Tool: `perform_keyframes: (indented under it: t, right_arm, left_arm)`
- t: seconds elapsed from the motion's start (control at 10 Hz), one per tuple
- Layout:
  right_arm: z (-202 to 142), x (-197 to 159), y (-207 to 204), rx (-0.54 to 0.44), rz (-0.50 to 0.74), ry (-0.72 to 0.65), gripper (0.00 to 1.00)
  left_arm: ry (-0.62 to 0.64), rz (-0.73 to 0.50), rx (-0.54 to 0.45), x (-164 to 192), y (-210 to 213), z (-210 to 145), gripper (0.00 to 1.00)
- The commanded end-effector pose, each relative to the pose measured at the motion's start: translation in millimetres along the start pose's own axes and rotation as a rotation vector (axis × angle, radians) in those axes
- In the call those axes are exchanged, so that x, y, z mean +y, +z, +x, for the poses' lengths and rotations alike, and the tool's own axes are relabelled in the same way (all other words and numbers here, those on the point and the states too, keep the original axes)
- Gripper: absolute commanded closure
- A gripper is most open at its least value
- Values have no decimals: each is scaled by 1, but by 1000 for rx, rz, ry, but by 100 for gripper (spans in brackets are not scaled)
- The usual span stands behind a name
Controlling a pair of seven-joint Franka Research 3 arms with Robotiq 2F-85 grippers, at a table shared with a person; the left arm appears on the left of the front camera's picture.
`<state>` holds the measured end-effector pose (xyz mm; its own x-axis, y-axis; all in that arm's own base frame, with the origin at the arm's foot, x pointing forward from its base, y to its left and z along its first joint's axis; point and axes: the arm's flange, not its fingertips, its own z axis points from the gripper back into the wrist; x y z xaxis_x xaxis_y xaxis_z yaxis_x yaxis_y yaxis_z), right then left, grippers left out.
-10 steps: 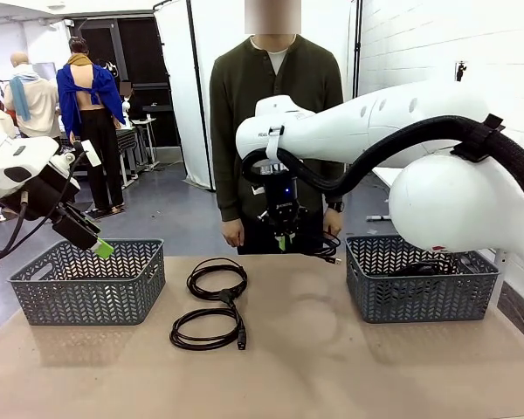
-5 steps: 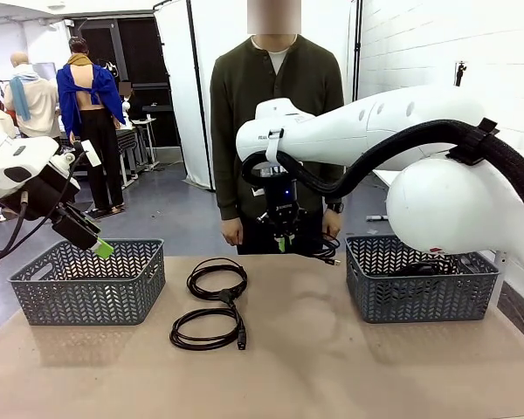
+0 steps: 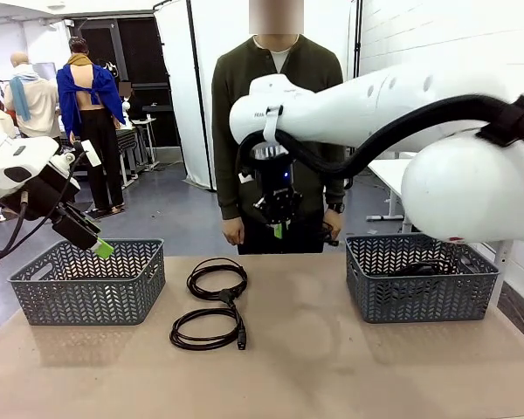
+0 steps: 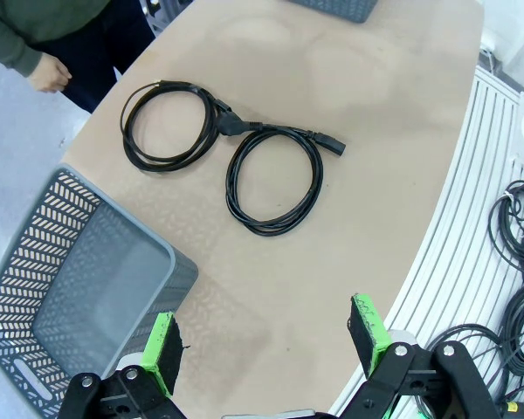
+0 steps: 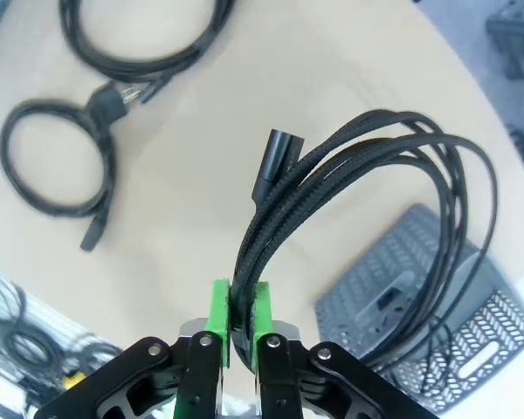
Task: Organize the cables according to human instructions.
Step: Pick up a bundle of cables and place it in the basket indicated by the human.
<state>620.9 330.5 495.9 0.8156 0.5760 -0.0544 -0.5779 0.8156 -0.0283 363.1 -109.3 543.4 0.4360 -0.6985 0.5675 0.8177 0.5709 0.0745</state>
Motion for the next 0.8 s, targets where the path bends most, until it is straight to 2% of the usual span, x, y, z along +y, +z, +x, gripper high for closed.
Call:
perform_keyframes:
  t: [0.0,0.4,0.7]
  right_arm:
    - [-39,-8,12,5,-22,154,100]
    - [-100,-37,36,-57,-15,347,100]
    - [-148,-62,46,-79,-30,335,100]
  left_arm:
    - [0,-8,-5,2,0,-1,0]
    - [0,-8,-5,2,0,-1,0]
    - [0,-8,-5,2,0,-1,0]
